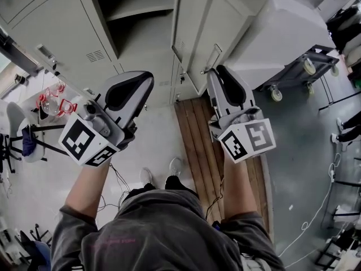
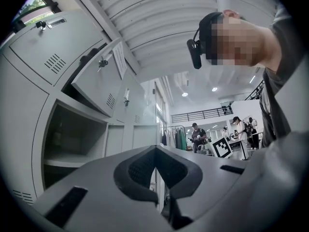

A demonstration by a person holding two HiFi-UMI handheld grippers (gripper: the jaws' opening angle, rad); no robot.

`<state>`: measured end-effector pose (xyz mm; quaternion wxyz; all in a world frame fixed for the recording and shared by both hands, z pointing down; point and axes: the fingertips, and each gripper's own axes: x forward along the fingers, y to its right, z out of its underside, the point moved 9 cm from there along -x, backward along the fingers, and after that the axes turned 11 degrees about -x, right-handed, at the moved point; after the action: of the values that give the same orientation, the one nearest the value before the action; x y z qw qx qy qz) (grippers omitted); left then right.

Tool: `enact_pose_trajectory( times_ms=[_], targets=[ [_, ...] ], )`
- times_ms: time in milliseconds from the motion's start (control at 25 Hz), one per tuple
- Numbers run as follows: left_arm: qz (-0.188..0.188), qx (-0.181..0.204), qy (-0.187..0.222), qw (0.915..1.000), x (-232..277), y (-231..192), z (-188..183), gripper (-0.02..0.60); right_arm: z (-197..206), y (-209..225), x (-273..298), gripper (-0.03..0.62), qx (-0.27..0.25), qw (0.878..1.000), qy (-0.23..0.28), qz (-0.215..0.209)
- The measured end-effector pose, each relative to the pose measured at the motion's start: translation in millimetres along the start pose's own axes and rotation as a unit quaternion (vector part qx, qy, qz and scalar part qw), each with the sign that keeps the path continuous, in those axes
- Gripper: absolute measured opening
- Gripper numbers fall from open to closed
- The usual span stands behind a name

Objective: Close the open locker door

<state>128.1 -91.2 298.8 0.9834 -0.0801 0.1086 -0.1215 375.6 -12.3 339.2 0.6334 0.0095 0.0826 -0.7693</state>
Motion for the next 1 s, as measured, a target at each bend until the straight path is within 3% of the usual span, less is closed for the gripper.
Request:
enact_pose_trajectory(
  times_ms=[320,640,1000],
  targets=[
    [-0.013,-0.013,-0.008,0.9998,19.0,-11.5,17.6,0.009,30.9,34.6,10.7,0.124,0.013,0.999,-0.035,0.025],
    [-0.027,-0.019,-0.008,0.9994,19.0,-18.7,26.4,0.009,38.3,47.8,14.7,0.13,0.018,0.999,-0.031,0.038],
    [-0.042,-0.014,-0.003,0.999,21.3,-9.7,28.9,0.009,39.7,53.1,15.7,0.13,0.024,0.999,-0.028,0.015]
  ],
)
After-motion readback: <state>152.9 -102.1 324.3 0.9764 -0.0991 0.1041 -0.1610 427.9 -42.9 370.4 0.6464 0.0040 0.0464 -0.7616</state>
